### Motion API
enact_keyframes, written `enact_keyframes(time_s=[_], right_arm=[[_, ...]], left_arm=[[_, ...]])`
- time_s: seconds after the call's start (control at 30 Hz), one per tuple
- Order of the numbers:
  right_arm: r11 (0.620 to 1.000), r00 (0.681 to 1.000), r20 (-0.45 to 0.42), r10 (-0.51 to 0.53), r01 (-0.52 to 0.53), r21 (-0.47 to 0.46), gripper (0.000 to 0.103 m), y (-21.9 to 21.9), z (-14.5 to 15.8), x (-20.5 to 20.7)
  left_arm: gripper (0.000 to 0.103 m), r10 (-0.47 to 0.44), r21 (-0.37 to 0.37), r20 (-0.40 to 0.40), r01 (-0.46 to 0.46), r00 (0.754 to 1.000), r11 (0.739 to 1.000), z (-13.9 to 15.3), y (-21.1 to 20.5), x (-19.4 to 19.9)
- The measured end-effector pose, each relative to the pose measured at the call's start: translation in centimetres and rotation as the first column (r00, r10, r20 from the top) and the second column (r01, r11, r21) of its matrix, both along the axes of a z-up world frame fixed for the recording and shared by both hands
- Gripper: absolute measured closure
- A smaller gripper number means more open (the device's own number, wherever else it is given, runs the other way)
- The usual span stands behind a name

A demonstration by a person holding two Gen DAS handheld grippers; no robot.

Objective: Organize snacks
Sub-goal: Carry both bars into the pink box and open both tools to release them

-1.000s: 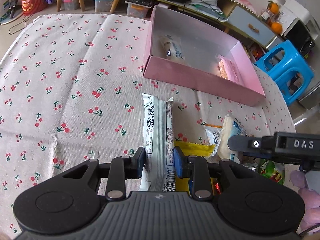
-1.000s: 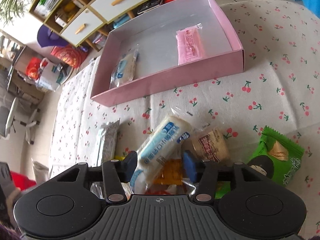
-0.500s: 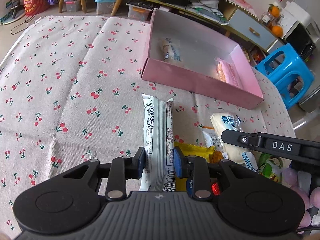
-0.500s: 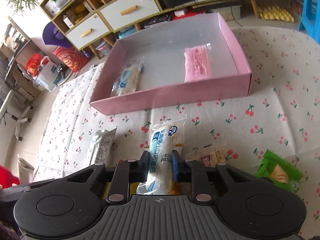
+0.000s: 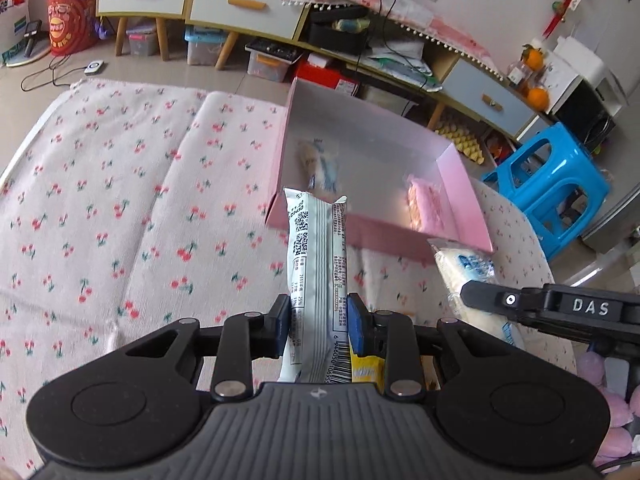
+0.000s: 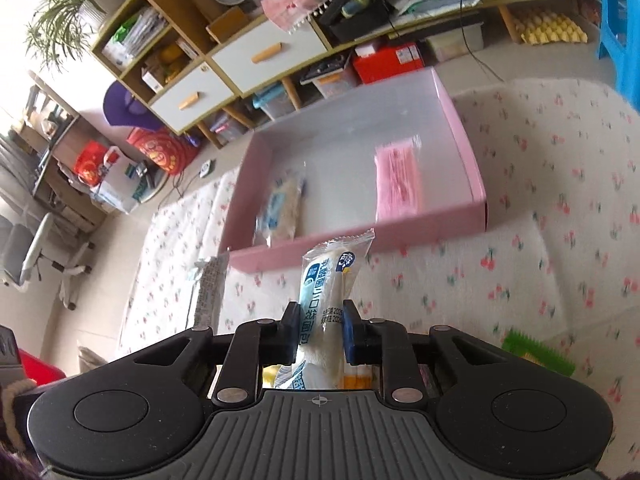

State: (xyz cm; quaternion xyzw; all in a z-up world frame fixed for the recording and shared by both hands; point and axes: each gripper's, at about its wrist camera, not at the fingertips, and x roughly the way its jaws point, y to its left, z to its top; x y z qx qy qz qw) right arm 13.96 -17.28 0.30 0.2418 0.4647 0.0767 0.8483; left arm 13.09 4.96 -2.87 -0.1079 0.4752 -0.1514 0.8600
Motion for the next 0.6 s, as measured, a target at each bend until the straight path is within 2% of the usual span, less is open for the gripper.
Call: enact_keyframes(time_s=[0.13,0.33,0.6], right_arm=[[1.0,0.999,0.048,0.001,0.0,-0.027,0.082,-0.3,1.2,2.0],[0.998,0.995,0.103,-0.017,0.024,-0.063,0.082,-1.6,1.3,6.5],[0.996,0.994,0.102,-0.028,0.036,-0.077,0.082,-2.5,-1.7,12.3]], left_arm=[[0.076,-0.009,-0.026,0.019,0.01,1.0,1.0,0.9,-1.0,1.9],[0.076,-0.069,-0.048,0.095,0.073,0.993,0.996,1.5,-3.4,5.4],[0.076,-0.123,-0.077,0.095,0.13,0.988,0.988,-1.9,-5.4,10.4]])
